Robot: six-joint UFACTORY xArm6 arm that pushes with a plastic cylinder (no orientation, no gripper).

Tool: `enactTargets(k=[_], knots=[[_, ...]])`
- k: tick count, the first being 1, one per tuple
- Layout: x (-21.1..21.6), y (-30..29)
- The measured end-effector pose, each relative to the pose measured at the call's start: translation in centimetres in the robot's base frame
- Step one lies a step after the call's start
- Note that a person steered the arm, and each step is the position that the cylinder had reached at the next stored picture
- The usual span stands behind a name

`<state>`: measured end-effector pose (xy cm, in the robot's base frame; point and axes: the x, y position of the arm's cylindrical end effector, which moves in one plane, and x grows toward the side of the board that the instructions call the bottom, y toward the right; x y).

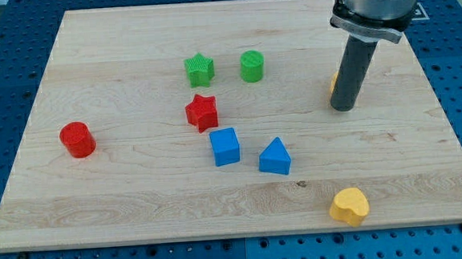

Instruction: Push the yellow hexagon up

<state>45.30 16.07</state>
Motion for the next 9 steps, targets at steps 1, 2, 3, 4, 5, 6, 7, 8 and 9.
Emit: enactTargets(k=[1,2,3,4,5,6,7,8,9], knots=[[0.4,1.6],[0.6,2.6],[0.6,2.6],[0.5,2.6],[-0.9,2.6],[-2.3,2.4],[-3.5,2.4],[-3.5,2.4],[-3.7,2.4]])
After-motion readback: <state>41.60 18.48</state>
